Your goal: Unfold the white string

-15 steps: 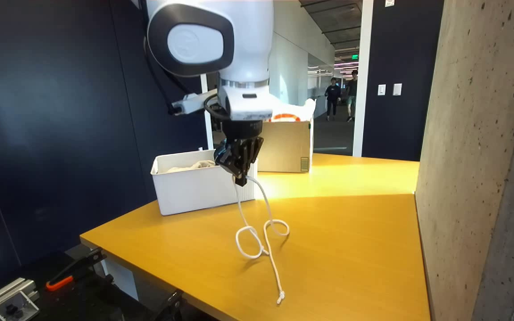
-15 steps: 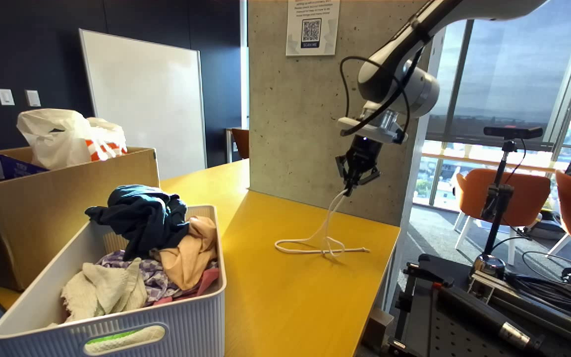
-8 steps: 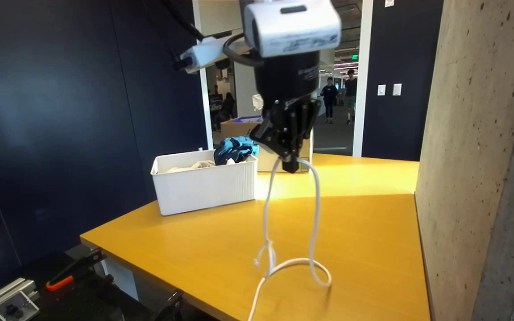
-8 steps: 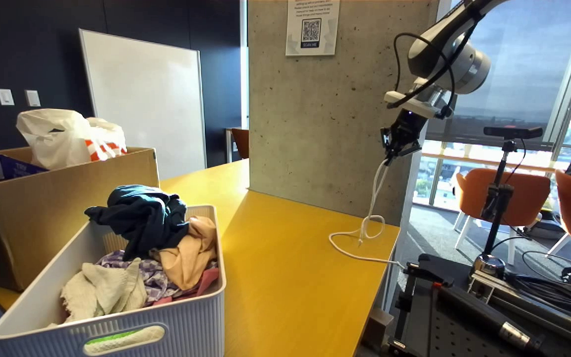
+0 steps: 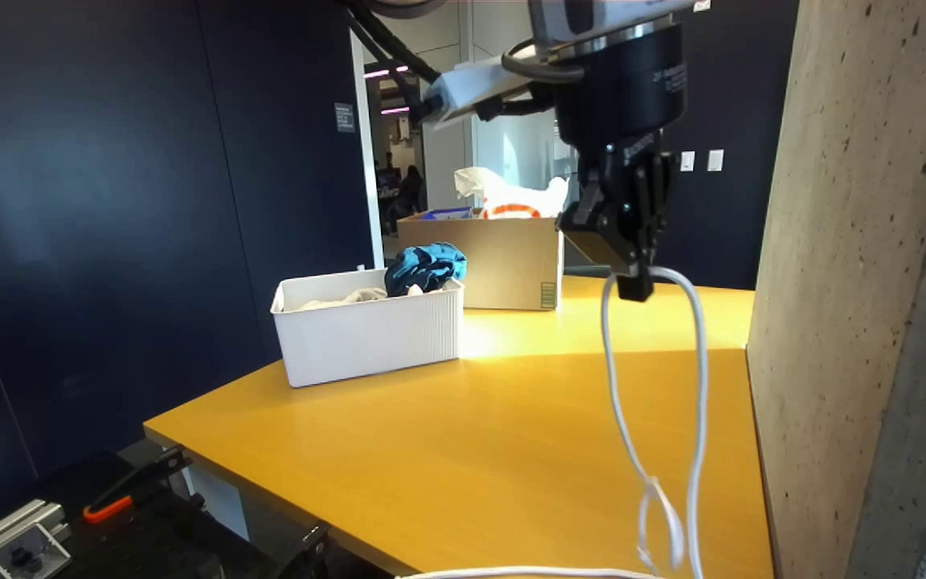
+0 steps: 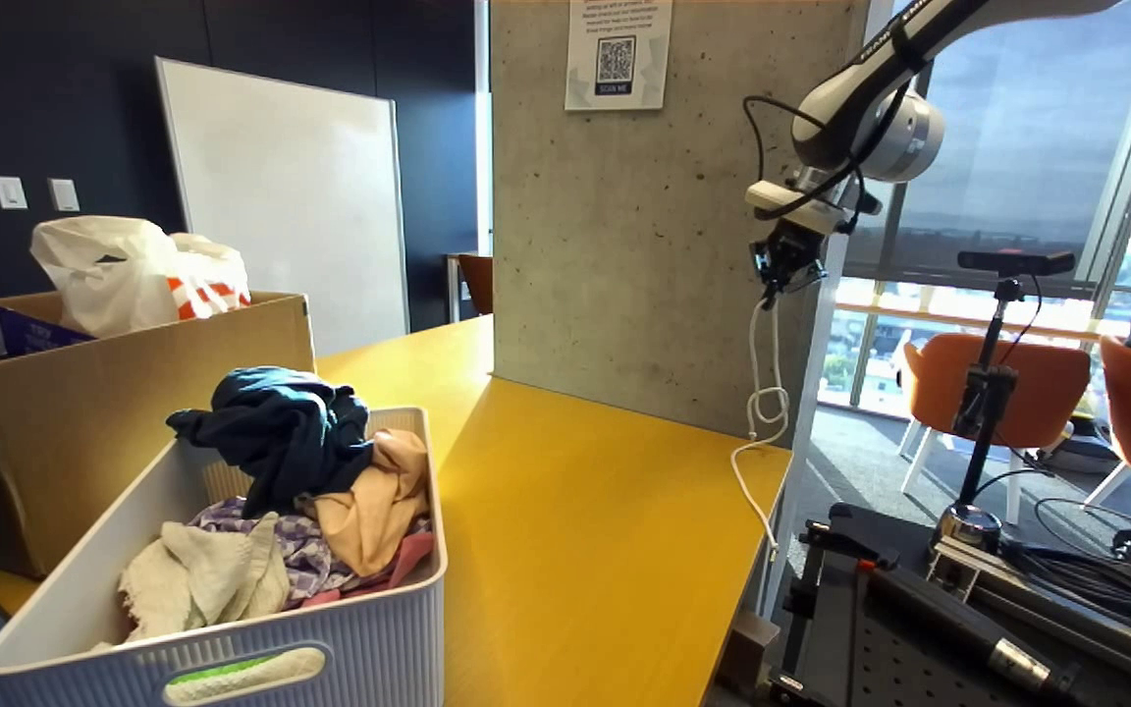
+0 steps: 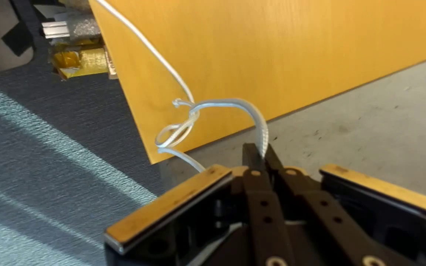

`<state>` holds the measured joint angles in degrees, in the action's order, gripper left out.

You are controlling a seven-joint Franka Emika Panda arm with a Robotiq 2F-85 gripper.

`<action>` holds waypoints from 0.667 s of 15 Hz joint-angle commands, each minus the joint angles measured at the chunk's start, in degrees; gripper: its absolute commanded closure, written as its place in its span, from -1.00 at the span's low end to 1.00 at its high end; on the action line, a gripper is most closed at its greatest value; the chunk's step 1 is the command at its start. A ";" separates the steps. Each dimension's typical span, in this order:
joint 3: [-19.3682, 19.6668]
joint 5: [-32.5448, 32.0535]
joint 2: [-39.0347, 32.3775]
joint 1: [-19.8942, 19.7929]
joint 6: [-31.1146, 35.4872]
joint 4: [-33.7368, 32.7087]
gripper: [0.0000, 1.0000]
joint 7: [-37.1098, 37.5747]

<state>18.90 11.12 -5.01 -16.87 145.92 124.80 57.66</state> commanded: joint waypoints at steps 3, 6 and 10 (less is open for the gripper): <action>-8.19 2.03 1.77 7.73 0.83 -2.97 0.98 -3.32; -11.41 12.66 -2.48 8.79 -0.22 -6.15 0.98 -14.82; -14.70 27.98 -2.80 8.45 -4.48 -5.94 0.98 -32.11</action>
<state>5.81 30.49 -7.24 -7.13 145.21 120.26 36.78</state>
